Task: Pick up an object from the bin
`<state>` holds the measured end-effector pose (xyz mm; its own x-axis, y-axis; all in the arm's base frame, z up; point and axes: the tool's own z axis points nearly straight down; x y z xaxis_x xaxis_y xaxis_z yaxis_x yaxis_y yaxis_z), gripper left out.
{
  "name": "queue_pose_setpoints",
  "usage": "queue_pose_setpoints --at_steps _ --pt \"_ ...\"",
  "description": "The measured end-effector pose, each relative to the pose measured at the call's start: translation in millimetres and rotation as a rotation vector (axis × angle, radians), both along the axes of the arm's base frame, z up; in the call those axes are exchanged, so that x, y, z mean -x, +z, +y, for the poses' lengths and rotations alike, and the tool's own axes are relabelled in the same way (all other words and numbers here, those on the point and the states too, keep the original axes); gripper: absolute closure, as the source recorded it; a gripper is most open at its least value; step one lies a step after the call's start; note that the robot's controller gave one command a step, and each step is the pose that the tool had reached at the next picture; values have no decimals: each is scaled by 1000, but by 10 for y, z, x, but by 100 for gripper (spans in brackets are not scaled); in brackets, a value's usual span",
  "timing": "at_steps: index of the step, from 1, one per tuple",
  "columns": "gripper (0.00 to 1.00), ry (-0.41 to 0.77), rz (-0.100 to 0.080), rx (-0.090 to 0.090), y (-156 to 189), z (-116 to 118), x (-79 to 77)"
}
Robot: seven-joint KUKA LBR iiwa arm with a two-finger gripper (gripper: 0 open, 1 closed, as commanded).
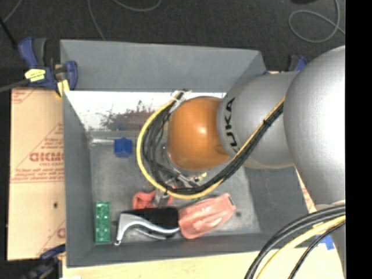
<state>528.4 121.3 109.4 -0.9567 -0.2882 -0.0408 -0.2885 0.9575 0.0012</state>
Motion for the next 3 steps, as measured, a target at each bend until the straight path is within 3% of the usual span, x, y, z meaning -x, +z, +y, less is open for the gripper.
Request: queue_pose_setpoints --at_steps 1,2,3 --pt "100 -80 -10 -7 294 22 73" --pt "100 -72 -5 -5 329 -14 84" --pt "100 -24 0 0 742 -29 137"
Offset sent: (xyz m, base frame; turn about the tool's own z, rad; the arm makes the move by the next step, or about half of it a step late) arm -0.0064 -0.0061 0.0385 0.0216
